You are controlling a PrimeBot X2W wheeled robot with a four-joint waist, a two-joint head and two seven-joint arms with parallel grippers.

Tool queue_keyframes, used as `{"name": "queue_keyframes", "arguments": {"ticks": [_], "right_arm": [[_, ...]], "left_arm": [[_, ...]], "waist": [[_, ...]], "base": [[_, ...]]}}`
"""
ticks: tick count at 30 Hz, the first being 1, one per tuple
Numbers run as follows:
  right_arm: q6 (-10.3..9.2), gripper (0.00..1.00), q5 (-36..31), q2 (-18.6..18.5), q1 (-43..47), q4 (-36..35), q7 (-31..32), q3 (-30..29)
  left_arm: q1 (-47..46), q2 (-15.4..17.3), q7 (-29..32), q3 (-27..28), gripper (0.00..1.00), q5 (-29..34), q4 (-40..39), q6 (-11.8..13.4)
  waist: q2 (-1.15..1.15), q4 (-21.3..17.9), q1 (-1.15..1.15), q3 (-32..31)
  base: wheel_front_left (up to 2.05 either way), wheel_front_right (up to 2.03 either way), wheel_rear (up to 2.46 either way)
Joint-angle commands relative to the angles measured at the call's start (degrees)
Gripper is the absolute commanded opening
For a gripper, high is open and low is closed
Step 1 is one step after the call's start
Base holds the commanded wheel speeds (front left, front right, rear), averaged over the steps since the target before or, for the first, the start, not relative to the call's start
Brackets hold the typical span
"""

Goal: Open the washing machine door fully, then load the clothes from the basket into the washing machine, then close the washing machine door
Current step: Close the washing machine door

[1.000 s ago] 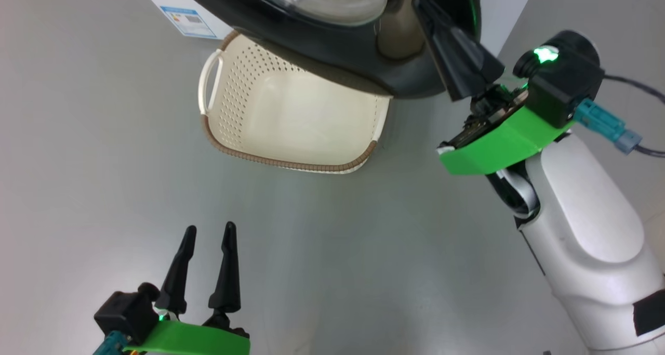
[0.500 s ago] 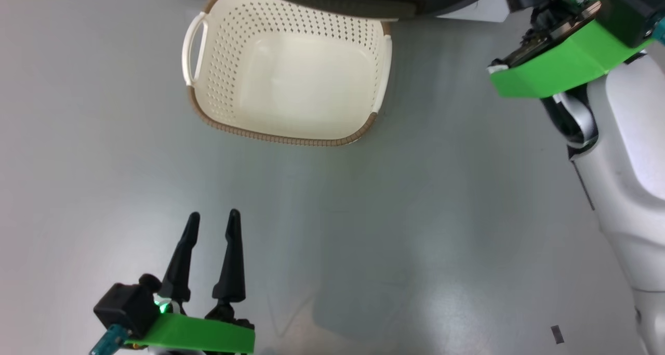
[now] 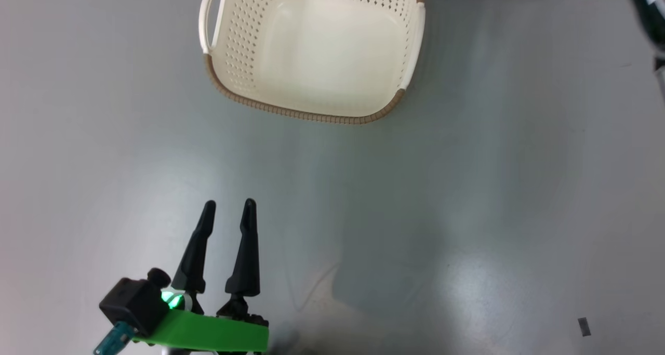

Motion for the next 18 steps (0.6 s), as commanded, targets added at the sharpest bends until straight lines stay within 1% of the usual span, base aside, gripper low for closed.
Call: {"name": "queue_keyframes", "arguments": {"ticks": [1,6,11,15,18], "right_arm": [[0.07,0.00,-0.57,0.03,-1.06,-0.40,-0.17,-0.36],[0.07,0.00,-1.02,-2.09,-4.54,3.03,-0.17,-1.13],[0.07,0.00,-1.26,-3.74,-5.76,5.43,-0.17,-1.70],[0.07,0.00,-1.47,-4.56,-5.68,6.65,-0.17,-2.52],[0.07,0.00,-1.43,-4.37,-5.19,6.64,-0.17,-2.69]], "left_arm": [[0.00,0.75,-0.37,1.52,1.00,-0.37,-1.63,0.55],[0.11,0.75,-0.37,0.37,1.00,-0.88,-2.35,0.86],[-0.20,0.75,-0.37,-0.19,1.00,-1.54,-3.18,1.29],[-0.17,0.75,-0.37,-0.13,1.00,-1.52,-3.35,1.63],[-0.14,0.75,-0.37,0.19,1.00,-1.60,-3.21,1.88]], "waist": [[0.00,0.96,0.00,1.05],[0.00,2.23,0.00,1.61],[0.00,3.54,0.00,1.32],[0.00,3.87,0.00,0.59],[0.00,3.46,0.00,0.04]], "base": [[0.00,0.00,0.00],[0.00,0.00,0.00],[0.00,0.00,0.00],[0.00,0.00,0.00],[0.00,0.00,0.00]]}}
